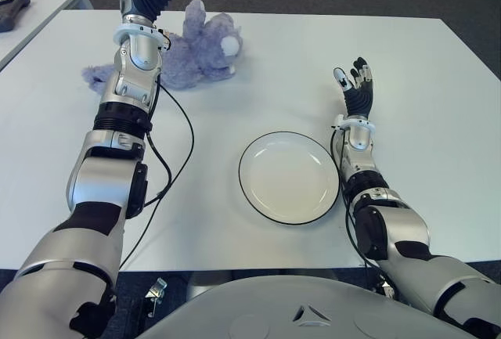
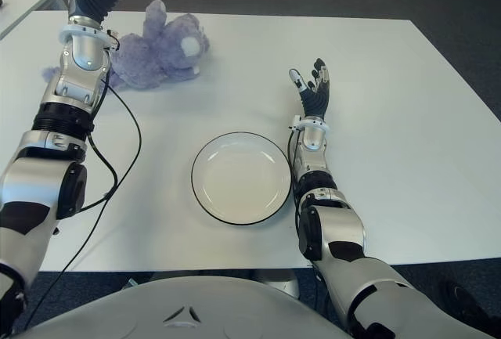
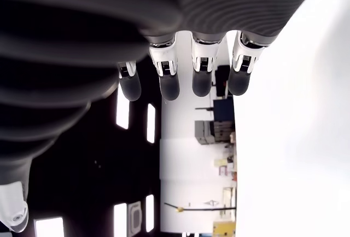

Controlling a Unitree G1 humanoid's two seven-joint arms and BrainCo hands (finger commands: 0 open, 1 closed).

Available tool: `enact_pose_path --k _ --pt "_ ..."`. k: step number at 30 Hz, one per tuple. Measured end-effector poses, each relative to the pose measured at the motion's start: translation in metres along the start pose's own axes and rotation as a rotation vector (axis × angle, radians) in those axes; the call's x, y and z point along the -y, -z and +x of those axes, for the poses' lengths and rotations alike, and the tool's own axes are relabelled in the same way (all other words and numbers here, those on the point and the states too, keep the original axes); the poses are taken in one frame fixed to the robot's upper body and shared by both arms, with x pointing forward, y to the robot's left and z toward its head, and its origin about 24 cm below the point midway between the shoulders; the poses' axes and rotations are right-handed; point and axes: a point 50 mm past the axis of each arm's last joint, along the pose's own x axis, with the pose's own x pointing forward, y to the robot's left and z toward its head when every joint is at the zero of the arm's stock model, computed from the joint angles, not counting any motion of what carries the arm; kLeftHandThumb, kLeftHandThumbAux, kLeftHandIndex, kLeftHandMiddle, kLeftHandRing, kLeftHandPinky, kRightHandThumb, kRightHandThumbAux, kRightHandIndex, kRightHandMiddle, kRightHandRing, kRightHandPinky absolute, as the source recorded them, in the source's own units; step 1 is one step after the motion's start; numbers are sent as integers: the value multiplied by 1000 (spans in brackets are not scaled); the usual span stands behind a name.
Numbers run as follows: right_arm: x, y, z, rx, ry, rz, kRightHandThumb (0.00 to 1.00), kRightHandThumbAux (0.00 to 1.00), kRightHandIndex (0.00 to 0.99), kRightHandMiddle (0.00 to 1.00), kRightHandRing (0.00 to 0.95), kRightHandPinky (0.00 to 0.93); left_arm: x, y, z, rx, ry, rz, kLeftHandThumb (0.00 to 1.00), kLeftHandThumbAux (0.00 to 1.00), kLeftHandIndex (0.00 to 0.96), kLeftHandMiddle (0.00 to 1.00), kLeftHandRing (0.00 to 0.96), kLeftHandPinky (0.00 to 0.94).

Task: Put the doll into the plate.

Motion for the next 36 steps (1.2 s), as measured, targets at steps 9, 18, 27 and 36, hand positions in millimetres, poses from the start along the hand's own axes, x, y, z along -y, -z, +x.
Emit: enact_pose_path --k 9,18,27,36 --pt "-1 0 0 1 3 -1 0 553 66 85 52 46 7 -4 8 -4 50 74 131 291 24 40 22 28" --pt "-3 0 0 1 1 1 0 556 68 87 55 48 14 -5 11 -4 95 130 116 271 40 34 21 28" --pt "-3 -1 0 2 -2 2 0 566 72 84 50 42 20 -2 12 -21 137 178 130 281 64 48 31 36" --pt "-4 -1 0 2 -4 3 0 555 64 80 45 34 24 5 10 -53 170 212 153 281 45 47 37 38"
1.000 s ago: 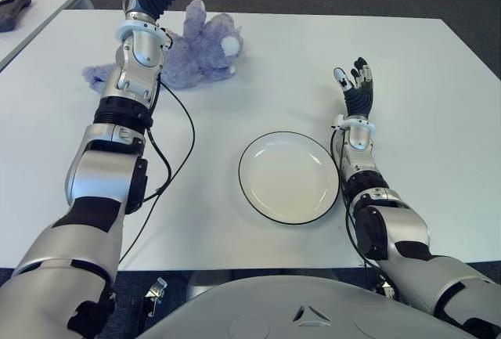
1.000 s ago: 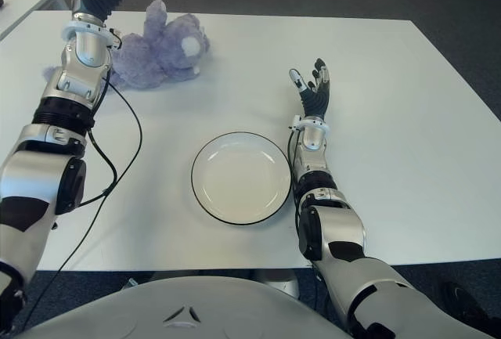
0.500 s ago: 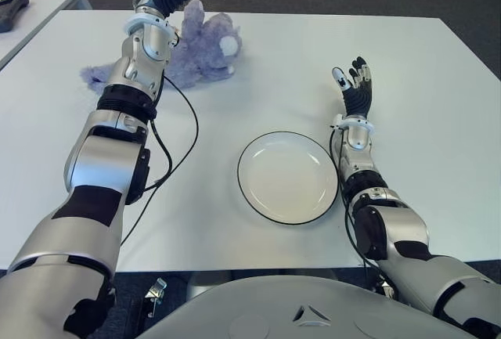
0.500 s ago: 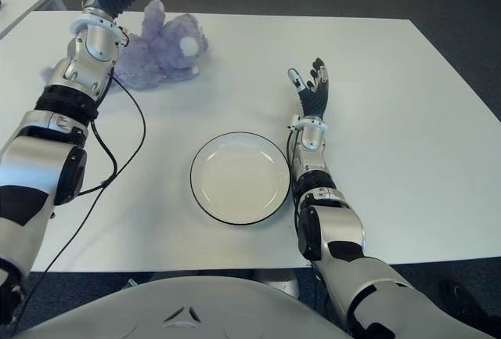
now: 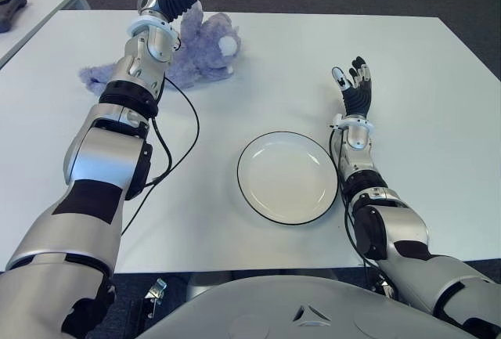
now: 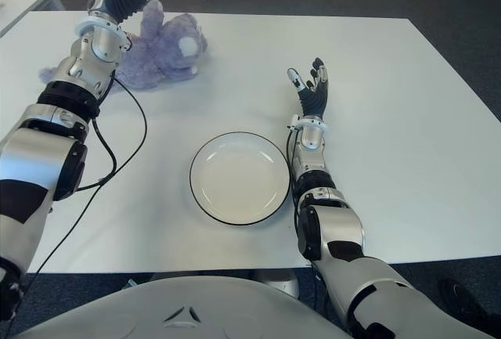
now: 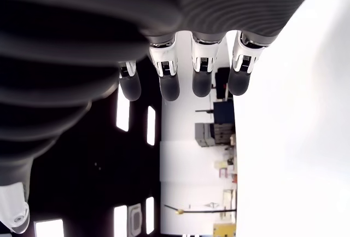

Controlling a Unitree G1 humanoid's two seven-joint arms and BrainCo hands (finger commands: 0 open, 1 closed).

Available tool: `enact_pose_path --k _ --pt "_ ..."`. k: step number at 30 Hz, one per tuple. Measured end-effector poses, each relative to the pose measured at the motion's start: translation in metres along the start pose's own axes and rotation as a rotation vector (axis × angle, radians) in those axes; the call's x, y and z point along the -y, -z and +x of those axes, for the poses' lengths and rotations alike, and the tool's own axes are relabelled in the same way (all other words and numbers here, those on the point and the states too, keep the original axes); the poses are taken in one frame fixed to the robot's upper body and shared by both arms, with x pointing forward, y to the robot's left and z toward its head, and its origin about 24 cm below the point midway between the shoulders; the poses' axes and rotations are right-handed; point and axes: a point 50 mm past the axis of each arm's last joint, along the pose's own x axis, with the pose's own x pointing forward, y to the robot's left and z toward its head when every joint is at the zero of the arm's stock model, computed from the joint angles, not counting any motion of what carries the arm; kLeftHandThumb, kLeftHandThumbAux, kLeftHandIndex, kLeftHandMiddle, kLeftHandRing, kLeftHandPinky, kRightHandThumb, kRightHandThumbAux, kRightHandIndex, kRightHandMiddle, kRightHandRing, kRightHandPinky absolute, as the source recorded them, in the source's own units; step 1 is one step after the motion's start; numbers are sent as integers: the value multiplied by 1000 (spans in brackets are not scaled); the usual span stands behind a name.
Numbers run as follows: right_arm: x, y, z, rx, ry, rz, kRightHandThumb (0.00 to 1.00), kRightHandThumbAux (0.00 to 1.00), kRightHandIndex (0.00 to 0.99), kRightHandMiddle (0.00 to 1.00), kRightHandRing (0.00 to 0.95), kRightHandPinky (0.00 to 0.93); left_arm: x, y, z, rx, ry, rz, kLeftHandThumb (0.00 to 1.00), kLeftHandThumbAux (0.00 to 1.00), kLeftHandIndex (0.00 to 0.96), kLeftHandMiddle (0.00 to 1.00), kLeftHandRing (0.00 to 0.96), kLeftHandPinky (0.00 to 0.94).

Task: Put the doll into the plate.

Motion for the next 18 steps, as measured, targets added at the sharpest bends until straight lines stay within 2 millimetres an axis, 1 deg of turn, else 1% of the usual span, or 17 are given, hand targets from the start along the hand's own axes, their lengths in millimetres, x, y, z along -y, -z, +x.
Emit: enact_pose_path --k 3,11,13,15,16,17,18 --pt "0 0 0 0 0 0 0 547 62 79 44 18 1 2 -1 -10 9 6 162 284 43 49 42 44" --pt "0 0 0 0 -1 0 0 561 67 90 49 20 7 9 -3 -39 39 26 172 281 46 59 57 65" --pt "0 0 0 0 -1 0 0 564 71 89 48 27 8 11 -4 -48 45 29 175 281 51 67 73 142" --pt "0 0 0 0 -1 0 0 564 71 89 48 29 9 12 -5 -56 50 33 176 281 53 70 79 172" --pt "0 0 0 0 -1 0 0 558 71 86 47 27 9 13 -5 -59 52 34 189 286 59 86 105 255" --pt "0 0 0 0 -1 0 0 557 71 86 47 26 10 14 -5 -62 53 35 191 287 60 89 110 270" --pt "0 0 0 0 -1 0 0 554 69 85 46 24 10 15 -5 -66 55 36 196 295 63 95 121 341"
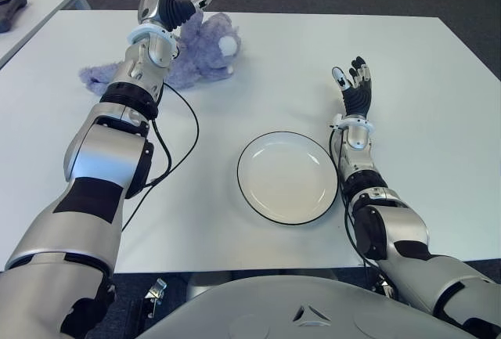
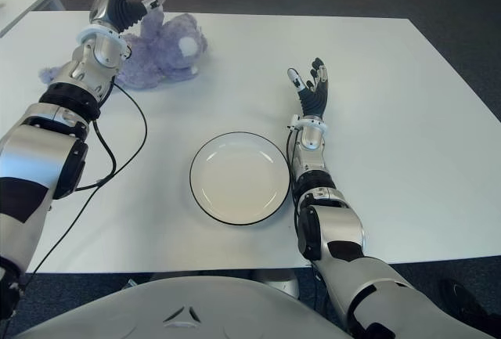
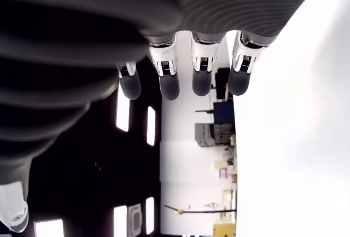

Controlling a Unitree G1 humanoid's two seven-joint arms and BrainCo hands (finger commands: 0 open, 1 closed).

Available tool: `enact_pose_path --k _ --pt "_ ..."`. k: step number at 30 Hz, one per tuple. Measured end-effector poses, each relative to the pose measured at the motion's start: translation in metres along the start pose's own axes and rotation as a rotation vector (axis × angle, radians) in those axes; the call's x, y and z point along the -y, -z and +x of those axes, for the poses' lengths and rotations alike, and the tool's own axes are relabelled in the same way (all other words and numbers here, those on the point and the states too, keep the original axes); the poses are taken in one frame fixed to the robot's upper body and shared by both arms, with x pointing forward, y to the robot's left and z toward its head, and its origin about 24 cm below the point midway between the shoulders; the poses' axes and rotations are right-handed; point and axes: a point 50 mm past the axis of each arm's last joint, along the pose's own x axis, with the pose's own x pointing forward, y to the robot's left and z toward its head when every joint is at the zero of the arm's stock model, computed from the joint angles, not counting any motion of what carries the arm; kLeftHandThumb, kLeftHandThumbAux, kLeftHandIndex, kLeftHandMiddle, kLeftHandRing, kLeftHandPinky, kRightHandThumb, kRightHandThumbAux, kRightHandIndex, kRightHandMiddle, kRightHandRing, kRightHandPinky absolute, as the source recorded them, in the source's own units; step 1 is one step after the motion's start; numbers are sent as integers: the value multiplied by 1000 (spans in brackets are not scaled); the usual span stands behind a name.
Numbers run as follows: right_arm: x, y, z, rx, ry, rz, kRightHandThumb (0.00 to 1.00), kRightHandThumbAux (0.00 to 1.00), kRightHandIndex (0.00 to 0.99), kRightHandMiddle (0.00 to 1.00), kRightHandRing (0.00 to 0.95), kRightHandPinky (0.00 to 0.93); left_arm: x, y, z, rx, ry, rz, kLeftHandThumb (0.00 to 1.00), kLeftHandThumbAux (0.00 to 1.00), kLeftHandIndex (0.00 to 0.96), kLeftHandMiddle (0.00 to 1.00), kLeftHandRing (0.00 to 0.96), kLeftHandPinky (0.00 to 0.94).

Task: Put the doll into the plate.

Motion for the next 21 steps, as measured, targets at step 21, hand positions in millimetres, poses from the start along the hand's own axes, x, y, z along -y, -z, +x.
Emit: enact_pose_path --k 21 --pt "0 0 0 -2 -5 0 0 549 74 93 52 30 1 4 1 -67 11 14 182 336 76 148 253 662"
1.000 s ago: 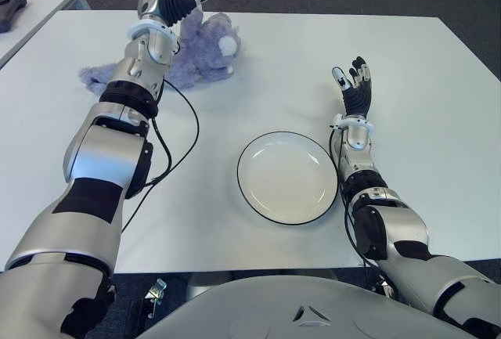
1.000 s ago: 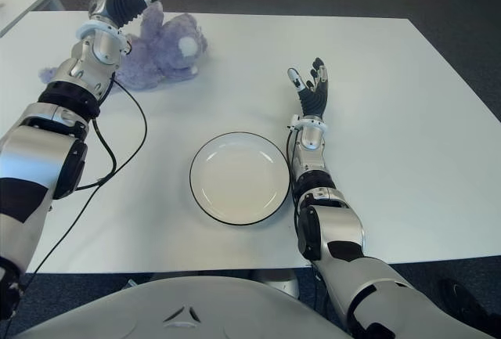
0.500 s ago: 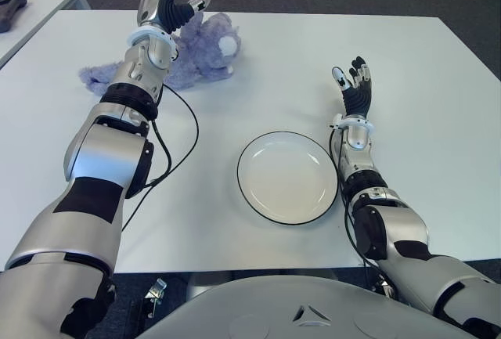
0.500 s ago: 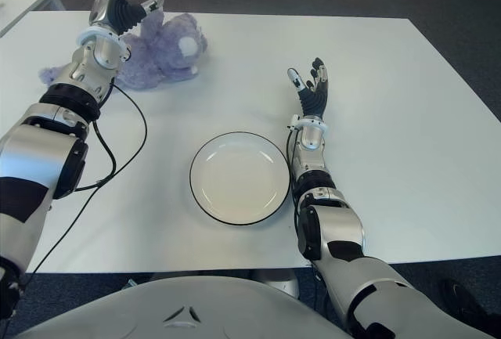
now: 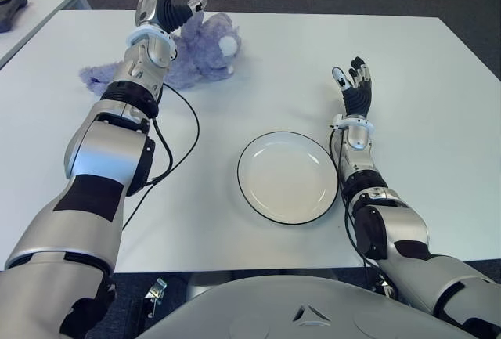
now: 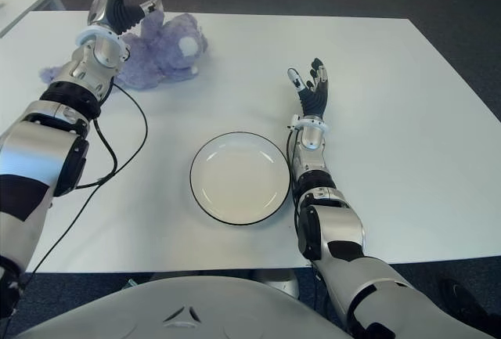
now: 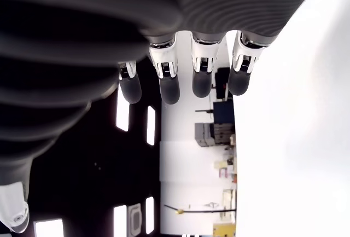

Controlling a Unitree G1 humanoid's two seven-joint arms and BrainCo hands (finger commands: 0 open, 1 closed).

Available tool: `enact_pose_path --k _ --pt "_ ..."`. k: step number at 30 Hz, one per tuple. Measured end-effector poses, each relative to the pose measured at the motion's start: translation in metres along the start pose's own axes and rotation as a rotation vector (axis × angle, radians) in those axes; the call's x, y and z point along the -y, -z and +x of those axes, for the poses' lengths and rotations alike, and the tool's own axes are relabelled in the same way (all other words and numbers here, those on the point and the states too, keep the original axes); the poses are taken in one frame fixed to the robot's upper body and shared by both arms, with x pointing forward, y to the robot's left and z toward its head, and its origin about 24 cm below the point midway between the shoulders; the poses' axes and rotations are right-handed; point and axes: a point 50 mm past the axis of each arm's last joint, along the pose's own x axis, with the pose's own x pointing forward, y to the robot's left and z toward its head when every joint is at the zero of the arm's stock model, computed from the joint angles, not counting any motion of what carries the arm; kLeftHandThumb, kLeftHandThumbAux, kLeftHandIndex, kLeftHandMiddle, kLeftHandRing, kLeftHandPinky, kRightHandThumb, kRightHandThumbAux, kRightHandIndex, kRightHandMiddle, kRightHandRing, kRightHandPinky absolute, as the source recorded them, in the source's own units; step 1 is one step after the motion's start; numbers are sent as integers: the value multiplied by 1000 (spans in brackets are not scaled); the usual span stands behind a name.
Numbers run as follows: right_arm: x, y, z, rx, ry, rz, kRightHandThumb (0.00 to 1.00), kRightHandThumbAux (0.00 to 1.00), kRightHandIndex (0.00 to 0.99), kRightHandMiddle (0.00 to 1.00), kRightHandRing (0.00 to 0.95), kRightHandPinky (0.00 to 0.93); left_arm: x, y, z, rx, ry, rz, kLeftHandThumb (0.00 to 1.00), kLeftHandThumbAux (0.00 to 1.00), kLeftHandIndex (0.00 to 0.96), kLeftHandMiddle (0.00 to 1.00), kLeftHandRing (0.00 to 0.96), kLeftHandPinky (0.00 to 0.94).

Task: Put the doll into the plate.

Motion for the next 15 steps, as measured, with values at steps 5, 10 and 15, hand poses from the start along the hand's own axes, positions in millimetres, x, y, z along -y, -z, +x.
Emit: enact_pose_path --k 5,10,15 --pt "0 0 0 0 0 0 0 558 69 92 52 27 4 1 -1 -20 11 2 187 354 73 187 367 742" --pt "0 0 0 0 -1 0 0 560 71 84 46 29 6 2 -1 -34 17 3 193 367 68 217 408 784" --pt "0 0 0 0 0 0 0 565 76 85 45 33 8 2 -2 -48 22 5 187 378 54 240 404 728"
